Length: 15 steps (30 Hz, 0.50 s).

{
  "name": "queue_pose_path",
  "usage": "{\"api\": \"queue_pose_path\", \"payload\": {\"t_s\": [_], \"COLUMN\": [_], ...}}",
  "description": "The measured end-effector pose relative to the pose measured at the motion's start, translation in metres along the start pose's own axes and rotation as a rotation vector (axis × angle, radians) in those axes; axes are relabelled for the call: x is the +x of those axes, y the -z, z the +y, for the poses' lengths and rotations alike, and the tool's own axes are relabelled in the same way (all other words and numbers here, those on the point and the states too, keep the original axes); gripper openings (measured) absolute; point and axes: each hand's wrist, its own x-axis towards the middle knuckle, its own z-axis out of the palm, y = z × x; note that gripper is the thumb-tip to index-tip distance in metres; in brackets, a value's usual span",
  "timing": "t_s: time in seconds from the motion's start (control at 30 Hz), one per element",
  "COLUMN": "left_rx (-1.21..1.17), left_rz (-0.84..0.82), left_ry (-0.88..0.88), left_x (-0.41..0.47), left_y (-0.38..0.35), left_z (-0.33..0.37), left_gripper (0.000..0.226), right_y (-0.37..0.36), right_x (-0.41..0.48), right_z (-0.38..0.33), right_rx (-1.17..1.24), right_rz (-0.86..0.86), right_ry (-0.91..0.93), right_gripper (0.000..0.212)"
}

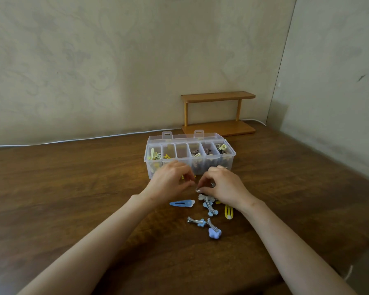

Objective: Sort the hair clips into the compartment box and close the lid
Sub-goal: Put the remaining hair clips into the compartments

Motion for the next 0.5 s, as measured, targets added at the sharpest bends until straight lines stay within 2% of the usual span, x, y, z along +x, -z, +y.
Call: {"api": "queue_pose_path", "payload": {"t_s": [0.1,0.3,0.4,0.5], "left_rx": [-0.010,-0.133,-0.236,-0.260], "left_rz": [-0.038,-0.082,-0.125,-0.096], "left_ry": [-0.008,0.215,0.272,0.282], "left_x": [-0.003,0.001,0.000,-0.001], "left_y": [-0.006,-0.006,-0.008,-0.008], "left_z": [0.002,0.006,0.007,0.007], "left_gripper": [0.014,0.021,0.019,0.017], "right_y": [-0.002,0.002,0.005,0.005], "right_x": [0.001,0.000,-0.001,-0.002], "right_z": [0.002,-0.002,-0.006,-0.007], "right_rx": [0.028,0.452,0.523,0.551], "right_rz": [0.012,0.080,0.114,0.111], "right_ry": [-0.003,-0.049,-0.053,-0.047], "right_gripper": [0.015,0.012,0.008,0.015]}}
